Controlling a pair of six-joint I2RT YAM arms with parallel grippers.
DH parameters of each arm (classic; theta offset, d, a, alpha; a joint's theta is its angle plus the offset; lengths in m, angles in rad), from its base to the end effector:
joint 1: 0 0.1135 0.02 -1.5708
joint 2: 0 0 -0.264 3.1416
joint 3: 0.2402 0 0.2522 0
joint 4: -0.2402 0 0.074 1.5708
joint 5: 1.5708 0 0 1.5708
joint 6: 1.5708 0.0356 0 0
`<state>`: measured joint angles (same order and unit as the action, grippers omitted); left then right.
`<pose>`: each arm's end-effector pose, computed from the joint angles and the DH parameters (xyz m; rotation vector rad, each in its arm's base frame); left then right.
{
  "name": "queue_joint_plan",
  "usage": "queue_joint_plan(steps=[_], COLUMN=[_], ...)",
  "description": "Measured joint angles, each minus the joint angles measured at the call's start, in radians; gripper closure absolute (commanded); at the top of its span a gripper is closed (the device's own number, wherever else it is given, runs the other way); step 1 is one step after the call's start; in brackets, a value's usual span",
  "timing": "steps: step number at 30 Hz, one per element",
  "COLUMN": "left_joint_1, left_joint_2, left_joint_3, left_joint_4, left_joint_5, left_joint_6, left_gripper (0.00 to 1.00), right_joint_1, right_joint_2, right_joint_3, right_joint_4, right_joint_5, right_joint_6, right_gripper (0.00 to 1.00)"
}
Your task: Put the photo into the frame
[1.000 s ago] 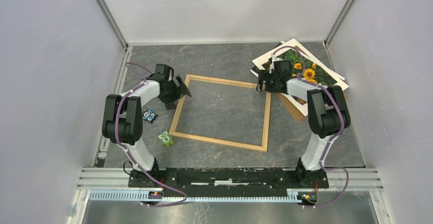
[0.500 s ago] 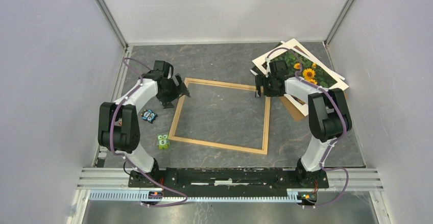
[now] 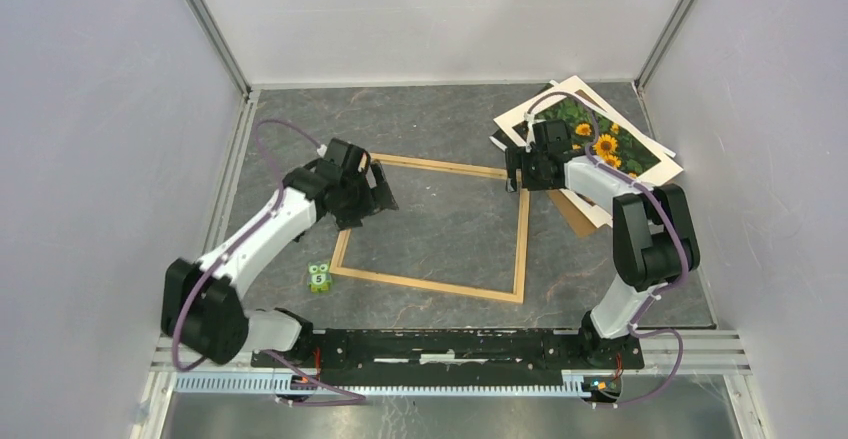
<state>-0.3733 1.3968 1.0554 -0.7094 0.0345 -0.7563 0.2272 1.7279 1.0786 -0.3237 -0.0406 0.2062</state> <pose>0.2599 -0.1031 0.2529 -0.4997 2.6424 -0.4221 0.3449 0.0812 0.1834 -0.0428 2.5572 0.2201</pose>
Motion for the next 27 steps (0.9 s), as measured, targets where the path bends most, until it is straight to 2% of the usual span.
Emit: queue_joint_plan(steps=[3,5,10,14,17,22,27], left_joint_1=[-0.093,-0.095,0.027,0.18,0.261,0.28,0.28], left_joint_2=[-0.137,-0.19,-0.165,-0.055,0.111,0.323,0.402], left_joint_3=[-0.082,-0.124,-0.107,-0.016,0.068,0.096,0.097], left_joint_4=[-0.023,-0.059,-0.109,-0.099,-0.072,-0.014,0.012], left_joint_5=[-0.034,-0.056,-0.061,-0.003,0.039,0.097,0.142], left_joint_6=[-0.057,-0.07,-0.03,0.039,0.088,0.129,0.16], left_gripper=[0.0,0.0,0.0,0.0,0.0,0.0,0.0], right_joint_1=[0.024,0.045,0.1,0.105,0.097,0.072,0.053], right_joint_2=[-0.01,-0.028,-0.146,-0.237,-0.292,-0.333,-0.349], right_joint_3=[0.003,0.0,-0.101,-0.217,-0.31,-0.415,-0.451], right_joint_4=[0.0,-0.001,0.014,0.008,0.008,0.019,0.088], right_joint_5=[-0.003,-0.004,-0.042,-0.073,-0.084,-0.111,-0.139], right_joint_6=[-0.011,-0.015,-0.027,-0.029,-0.028,-0.015,0.014], right_gripper=[0.15,0.15,0.16,0.16,0.16,0.21,0.27])
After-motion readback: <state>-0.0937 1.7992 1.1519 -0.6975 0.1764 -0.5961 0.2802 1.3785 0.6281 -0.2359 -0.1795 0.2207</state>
